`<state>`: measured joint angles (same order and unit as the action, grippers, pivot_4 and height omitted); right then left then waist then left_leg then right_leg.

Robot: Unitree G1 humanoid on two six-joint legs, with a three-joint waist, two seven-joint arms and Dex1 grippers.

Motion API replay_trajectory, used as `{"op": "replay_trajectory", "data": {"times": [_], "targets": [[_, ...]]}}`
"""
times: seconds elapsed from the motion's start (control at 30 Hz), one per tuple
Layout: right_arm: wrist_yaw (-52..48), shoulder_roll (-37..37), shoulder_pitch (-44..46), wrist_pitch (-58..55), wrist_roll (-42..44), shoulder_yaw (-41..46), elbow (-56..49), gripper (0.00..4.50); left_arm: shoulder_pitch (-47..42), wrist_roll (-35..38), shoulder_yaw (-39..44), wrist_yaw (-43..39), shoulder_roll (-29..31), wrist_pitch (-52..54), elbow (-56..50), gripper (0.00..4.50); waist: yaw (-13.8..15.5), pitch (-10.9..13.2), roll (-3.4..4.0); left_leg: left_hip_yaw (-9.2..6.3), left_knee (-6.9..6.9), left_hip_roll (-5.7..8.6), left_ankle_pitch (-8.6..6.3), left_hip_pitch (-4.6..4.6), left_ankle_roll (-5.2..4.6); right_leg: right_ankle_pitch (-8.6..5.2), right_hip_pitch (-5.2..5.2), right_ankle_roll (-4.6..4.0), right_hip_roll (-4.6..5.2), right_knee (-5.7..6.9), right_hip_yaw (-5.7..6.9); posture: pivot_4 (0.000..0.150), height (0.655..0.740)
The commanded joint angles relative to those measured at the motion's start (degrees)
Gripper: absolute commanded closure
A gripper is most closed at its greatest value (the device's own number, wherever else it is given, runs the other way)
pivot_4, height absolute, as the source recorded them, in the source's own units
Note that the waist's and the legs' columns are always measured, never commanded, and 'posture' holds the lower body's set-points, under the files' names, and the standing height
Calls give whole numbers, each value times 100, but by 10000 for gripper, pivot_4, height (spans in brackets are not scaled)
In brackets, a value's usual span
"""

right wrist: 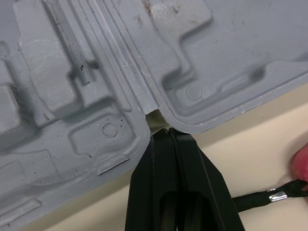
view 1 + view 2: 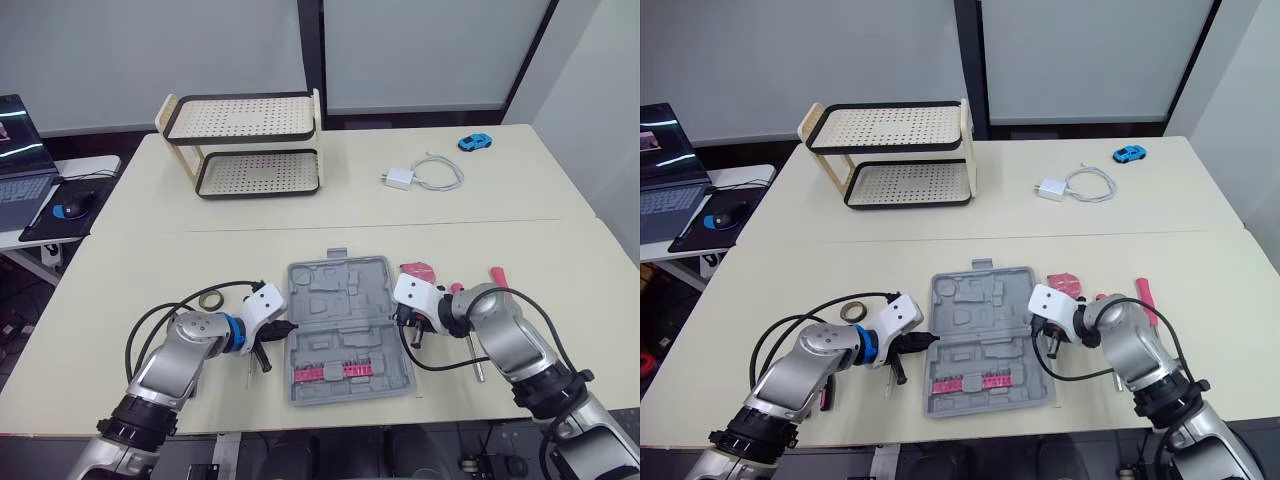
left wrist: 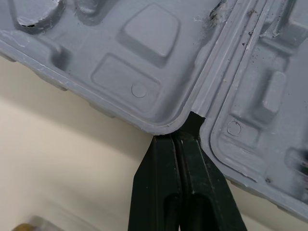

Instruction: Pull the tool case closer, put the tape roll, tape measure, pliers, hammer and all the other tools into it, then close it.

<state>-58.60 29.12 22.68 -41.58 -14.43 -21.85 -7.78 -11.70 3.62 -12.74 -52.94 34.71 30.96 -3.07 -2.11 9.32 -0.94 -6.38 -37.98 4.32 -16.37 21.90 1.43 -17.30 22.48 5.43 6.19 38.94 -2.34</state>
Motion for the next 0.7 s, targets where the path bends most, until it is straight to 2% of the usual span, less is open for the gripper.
{"op": "replay_trajectory", "data": {"times": [0.03,0.7], "targets": [[-56,-67,-92,-40,311,-155,-507,45000,110,137,-315,-159,-103,57,-385,44768,17,0,0,0,0,0,0,0,0,0,0,0,0,0,0,1500,7400],[104,286,-744,-760,639,-190,-1485,45000,465,81,-558,-188,98,210,-840,44768,35,-1,-1,-3,0,0,-11,-6,-19,0,-14,0,0,-8,3,1500,7400]]}}
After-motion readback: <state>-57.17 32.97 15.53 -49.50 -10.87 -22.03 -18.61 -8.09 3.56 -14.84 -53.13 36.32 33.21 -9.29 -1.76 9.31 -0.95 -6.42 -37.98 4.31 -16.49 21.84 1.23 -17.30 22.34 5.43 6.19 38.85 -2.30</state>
